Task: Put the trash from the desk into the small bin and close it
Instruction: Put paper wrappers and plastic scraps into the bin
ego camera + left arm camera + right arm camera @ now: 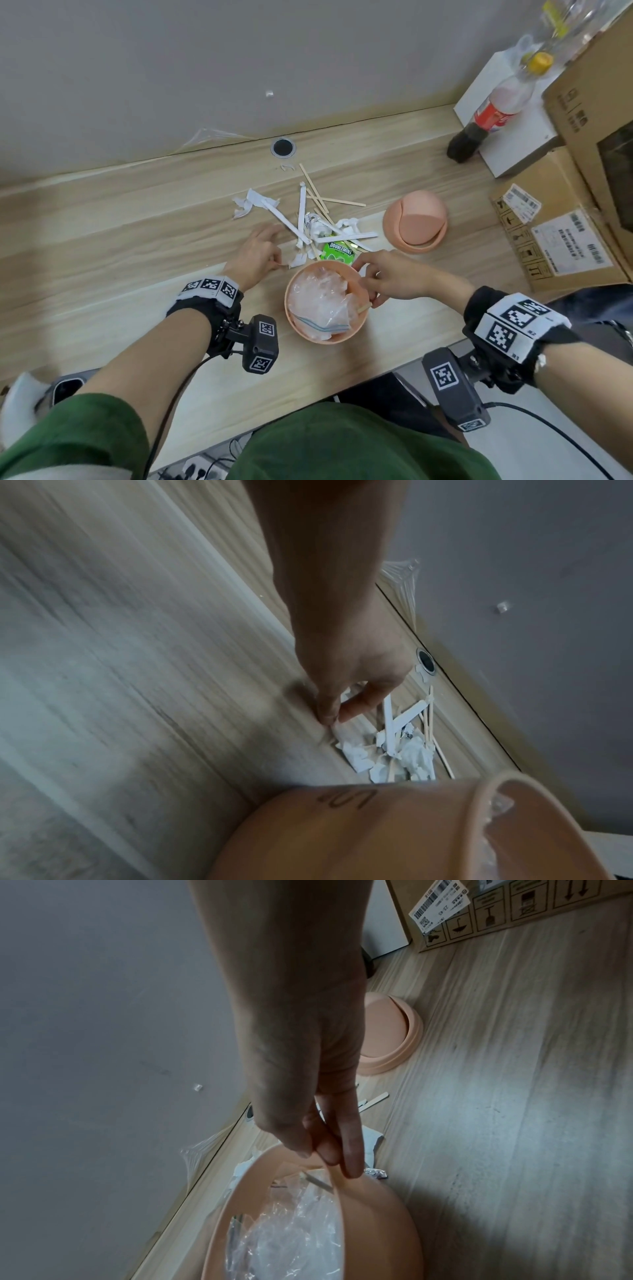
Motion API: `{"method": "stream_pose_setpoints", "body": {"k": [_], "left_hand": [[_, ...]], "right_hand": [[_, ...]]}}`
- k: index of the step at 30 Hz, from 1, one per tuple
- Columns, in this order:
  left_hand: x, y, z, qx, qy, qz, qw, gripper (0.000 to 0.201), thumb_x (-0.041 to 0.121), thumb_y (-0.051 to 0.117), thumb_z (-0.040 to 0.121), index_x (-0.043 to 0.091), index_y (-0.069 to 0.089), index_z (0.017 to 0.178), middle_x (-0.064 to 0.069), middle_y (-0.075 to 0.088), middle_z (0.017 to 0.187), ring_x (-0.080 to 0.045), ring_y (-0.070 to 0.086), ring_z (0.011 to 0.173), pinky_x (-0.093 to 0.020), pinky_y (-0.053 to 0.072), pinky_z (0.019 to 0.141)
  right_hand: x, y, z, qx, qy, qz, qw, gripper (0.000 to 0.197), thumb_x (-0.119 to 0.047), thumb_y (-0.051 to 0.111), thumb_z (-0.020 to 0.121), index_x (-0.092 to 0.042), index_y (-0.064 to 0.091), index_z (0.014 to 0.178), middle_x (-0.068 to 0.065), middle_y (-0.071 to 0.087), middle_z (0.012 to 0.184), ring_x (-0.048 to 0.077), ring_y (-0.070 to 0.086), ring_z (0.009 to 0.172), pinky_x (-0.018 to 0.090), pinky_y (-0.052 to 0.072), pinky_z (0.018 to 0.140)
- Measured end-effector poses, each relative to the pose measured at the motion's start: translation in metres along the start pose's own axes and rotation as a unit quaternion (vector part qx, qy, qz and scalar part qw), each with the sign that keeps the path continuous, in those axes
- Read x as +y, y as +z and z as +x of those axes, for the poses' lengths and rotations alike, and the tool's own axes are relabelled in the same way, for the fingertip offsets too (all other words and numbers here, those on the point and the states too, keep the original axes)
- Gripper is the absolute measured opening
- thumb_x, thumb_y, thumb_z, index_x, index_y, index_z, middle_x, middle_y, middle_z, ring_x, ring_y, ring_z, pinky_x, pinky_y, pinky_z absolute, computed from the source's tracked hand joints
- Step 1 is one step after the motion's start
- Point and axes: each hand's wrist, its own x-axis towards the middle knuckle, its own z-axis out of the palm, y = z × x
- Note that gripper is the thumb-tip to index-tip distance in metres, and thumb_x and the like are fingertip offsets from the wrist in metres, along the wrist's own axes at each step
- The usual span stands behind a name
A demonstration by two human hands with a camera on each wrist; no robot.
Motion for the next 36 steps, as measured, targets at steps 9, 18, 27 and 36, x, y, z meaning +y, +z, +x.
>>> {"method": "stream_pose_setpoints", "body": {"k": [9, 18, 27, 36], "left_hand": [[0.009, 0.013, -0.007, 0.075, -0.069, -0.044, 0.994, 0.012, 0.004, 0.062, 0.090, -0.001, 0.073, 0.092, -0.018, 0.071, 0.092, -0.036, 0.064, 0.091, -0.037, 0.046, 0.074], [0.015, -0.013, -0.035, -0.036, -0.010, -0.112, 0.993, 0.004, 0.009, 0.069, 0.086, 0.011, 0.073, 0.087, 0.001, 0.072, 0.085, -0.012, 0.065, 0.077, -0.014, 0.045, 0.069], [0.038, -0.011, -0.015, -0.084, -0.004, -0.036, 0.996, 0.044, 0.010, 0.051, 0.097, 0.016, 0.047, 0.140, -0.013, 0.067, 0.105, -0.032, 0.060, 0.097, -0.032, 0.039, 0.074], [0.049, -0.002, 0.000, -0.058, -0.068, 0.005, 0.996, 0.024, -0.002, 0.051, 0.089, 0.003, 0.072, 0.099, -0.017, 0.069, 0.103, -0.032, 0.065, 0.097, -0.032, 0.046, 0.075]], "right_hand": [[0.001, 0.001, -0.001, 0.000, 0.001, 0.017, 1.000, 0.020, -0.015, 0.053, 0.091, -0.010, 0.055, 0.110, 0.002, 0.067, 0.066, 0.029, 0.072, 0.069, 0.038, 0.061, 0.072], [0.000, 0.000, 0.000, -0.002, -0.002, 0.018, 1.000, 0.015, -0.015, 0.054, 0.091, -0.014, 0.054, 0.106, 0.005, 0.068, 0.068, 0.030, 0.072, 0.071, 0.042, 0.060, 0.076], [0.001, 0.002, -0.003, -0.002, -0.005, 0.009, 1.000, 0.017, -0.015, 0.053, 0.091, -0.012, 0.055, 0.108, 0.002, 0.067, 0.066, 0.029, 0.072, 0.069, 0.045, 0.059, 0.077], [0.002, 0.002, -0.002, -0.006, -0.004, 0.004, 1.000, 0.016, -0.014, 0.052, 0.091, -0.013, 0.055, 0.107, 0.006, 0.068, 0.069, 0.028, 0.072, 0.067, 0.043, 0.060, 0.077]]}}
